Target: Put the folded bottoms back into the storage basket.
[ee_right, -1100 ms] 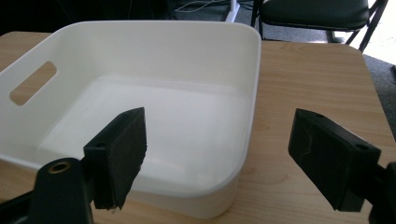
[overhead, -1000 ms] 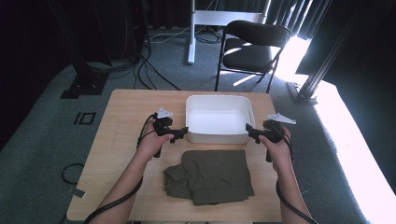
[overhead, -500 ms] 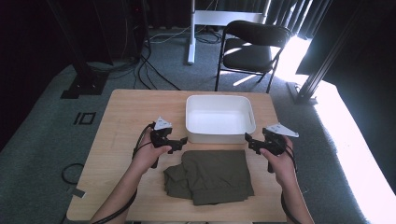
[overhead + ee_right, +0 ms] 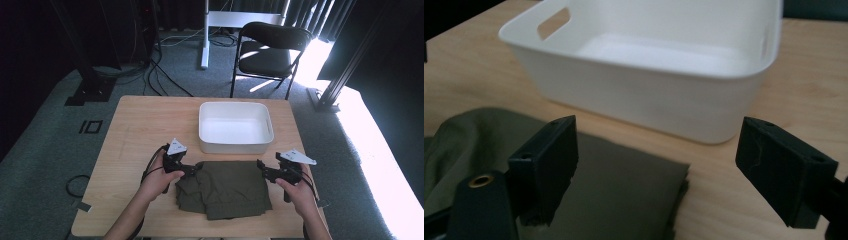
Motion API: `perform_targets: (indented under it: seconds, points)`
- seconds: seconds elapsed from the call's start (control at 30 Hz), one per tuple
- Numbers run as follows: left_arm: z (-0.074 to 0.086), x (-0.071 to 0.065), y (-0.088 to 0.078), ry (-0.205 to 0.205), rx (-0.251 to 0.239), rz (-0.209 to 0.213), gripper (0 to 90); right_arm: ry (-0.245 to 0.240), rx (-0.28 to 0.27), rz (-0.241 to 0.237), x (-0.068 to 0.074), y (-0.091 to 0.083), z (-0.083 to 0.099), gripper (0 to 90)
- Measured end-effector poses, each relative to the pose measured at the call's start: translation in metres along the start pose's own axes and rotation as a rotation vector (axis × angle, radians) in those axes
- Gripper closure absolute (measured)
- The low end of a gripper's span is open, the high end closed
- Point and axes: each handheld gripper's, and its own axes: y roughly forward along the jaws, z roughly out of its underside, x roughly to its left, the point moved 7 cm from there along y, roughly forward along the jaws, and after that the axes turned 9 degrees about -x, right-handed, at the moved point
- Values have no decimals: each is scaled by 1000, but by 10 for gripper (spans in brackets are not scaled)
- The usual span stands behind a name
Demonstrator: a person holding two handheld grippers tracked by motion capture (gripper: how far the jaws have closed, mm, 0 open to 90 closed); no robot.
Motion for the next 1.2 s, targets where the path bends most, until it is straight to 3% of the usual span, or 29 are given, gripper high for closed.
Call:
perform_targets:
  seconds: [0.13, 0.4, 0.5, 0.53, 0.6, 0.7, 0.83, 1.03, 1.2]
  points:
    - [10, -6, 0, -6, 18, 11, 164, -15, 30, -12, 4, 3, 14, 170]
    - [31, -22, 4, -32, 71, 39, 165, 12, 101, -21, 9, 13, 50, 170]
    - [35, -25, 6, -35, 70, 30, 165, 8, 122, -16, 10, 16, 61, 169]
    - [42, -27, 9, -47, 104, 24, 165, 8, 129, -13, 10, 17, 64, 170]
    - [42, -27, 9, -47, 104, 24, 165, 15, 132, -14, 11, 18, 67, 170]
    - [57, -29, 12, -71, 168, 6, 165, 24, 152, -24, 14, 22, 75, 170]
    - [71, -31, 18, -45, 217, 1, 165, 24, 177, -30, 15, 26, 83, 142]
    - [77, -34, 26, -46, 192, -21, 161, 17, 195, -26, 17, 28, 84, 135]
    - [80, -38, 31, 7, 143, -49, 140, -25, 212, -13, 19, 30, 85, 127]
